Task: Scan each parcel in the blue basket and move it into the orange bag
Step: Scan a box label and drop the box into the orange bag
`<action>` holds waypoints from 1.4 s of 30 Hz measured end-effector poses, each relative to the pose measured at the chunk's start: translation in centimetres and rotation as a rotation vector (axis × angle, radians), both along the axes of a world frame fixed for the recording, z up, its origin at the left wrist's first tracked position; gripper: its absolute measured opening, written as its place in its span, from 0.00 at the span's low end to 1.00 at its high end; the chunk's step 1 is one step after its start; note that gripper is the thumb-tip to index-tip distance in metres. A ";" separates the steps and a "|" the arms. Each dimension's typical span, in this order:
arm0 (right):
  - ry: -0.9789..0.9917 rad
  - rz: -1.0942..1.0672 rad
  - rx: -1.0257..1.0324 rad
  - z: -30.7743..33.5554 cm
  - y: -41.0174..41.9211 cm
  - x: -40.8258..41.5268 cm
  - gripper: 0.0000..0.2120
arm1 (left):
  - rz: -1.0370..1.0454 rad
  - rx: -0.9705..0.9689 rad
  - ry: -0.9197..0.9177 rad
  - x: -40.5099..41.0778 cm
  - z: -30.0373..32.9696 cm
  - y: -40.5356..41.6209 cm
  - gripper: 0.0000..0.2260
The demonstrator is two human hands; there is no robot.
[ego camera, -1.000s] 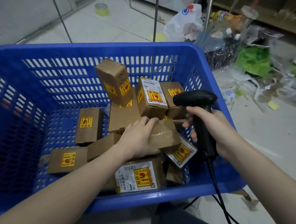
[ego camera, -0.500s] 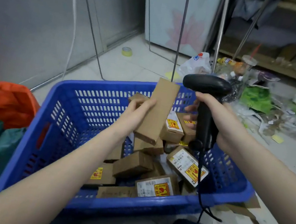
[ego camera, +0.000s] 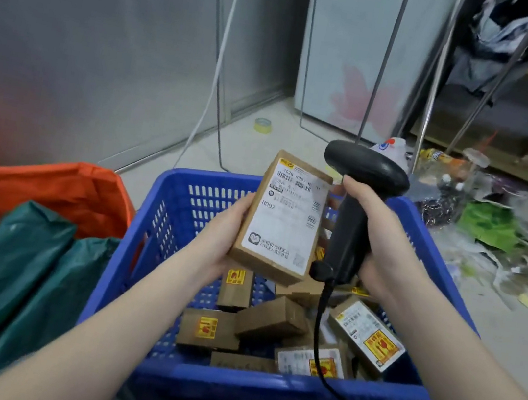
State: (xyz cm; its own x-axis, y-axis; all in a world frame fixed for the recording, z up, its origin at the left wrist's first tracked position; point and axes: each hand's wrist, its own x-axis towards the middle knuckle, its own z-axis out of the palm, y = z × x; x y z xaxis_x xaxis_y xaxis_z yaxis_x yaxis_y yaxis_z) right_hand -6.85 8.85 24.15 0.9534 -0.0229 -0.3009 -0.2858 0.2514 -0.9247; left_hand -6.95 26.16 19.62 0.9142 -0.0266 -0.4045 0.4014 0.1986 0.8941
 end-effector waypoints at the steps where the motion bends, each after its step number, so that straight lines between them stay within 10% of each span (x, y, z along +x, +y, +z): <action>1: 0.005 -0.010 -0.005 -0.2 0.1 0.0 0.19 | -0.003 0.076 -0.027 0.1 -0.2 0.2 0.15; 9: 0.011 -0.012 0.039 -1.3 -1.0 1.0 0.18 | -0.202 0.172 -0.019 1.0 0.1 0.1 0.21; 42: -0.008 0.181 -0.162 -1.2 -2.2 0.1 0.12 | 0.107 0.281 -0.238 2.5 -1.4 -0.4 0.29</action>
State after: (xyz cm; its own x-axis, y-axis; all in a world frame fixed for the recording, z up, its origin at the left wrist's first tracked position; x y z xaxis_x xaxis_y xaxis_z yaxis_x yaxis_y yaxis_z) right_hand -6.74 6.61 22.95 0.9486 0.1014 -0.2997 -0.3053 0.0447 -0.9512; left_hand -4.46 25.71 18.19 0.9750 0.1561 -0.1583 0.1661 -0.0383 0.9854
